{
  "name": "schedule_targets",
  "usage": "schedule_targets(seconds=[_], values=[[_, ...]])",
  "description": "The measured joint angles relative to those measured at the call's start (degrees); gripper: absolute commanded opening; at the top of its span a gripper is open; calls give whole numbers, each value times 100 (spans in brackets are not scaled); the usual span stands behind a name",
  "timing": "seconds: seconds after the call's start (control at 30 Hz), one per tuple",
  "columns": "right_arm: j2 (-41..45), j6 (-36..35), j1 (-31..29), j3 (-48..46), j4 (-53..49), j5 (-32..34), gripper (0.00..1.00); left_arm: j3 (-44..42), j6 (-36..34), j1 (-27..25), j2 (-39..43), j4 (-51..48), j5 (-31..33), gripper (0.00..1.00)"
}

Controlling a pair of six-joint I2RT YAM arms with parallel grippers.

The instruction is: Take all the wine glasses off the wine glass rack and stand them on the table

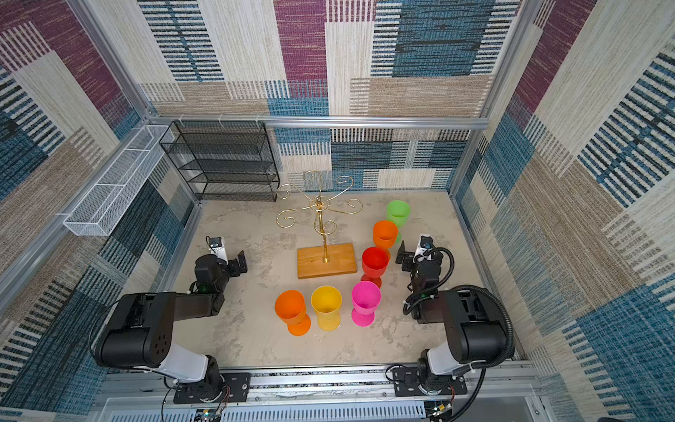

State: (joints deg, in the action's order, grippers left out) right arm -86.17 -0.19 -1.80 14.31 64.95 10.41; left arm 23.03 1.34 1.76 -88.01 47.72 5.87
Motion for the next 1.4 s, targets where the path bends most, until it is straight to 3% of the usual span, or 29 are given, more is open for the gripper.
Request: schedule_targets(seconds=[0.1, 0.37, 1.4], values=[[-197, 2, 35, -238, 527, -79, 100, 0, 0, 0, 0, 0, 0, 100], [-197, 20, 55, -323, 789, -79, 100, -4, 0, 0, 0, 2, 0, 100], [-188, 20, 55, -319, 822, -79, 100, -52, 2, -4, 2, 26, 133, 100]])
